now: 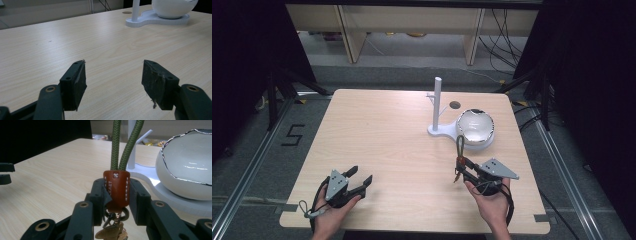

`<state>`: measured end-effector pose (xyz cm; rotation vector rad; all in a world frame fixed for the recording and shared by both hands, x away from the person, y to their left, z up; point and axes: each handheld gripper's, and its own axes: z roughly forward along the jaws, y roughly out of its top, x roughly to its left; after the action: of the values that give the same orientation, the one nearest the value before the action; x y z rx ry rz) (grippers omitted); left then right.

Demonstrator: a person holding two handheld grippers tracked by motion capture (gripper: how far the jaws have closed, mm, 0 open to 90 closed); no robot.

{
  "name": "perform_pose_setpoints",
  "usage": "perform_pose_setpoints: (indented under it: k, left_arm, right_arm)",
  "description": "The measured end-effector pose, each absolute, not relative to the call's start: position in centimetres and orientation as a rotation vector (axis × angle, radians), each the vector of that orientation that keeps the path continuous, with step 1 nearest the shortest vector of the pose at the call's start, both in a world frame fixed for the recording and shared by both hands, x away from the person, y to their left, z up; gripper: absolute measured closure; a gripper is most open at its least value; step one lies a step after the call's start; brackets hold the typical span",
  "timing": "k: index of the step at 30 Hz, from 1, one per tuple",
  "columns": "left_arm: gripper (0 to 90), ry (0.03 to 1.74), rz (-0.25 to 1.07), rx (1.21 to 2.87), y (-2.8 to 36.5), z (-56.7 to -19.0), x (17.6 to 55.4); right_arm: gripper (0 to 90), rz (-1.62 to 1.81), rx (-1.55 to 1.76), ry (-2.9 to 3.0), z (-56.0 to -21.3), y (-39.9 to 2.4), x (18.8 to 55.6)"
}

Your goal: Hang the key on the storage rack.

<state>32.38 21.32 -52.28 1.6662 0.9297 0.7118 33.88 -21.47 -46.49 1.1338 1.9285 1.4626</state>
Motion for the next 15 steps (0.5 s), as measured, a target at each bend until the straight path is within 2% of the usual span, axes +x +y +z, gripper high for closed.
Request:
perform_pose_setpoints:
  k: [15]
  left_arm:
    - [48.9, 0.871, 0.669, 1.594, 20.3, -49.1, 32.1]
  right_arm:
    - [68.4, 1.486, 1.072, 1.914, -45.8, -20.2, 33.7]
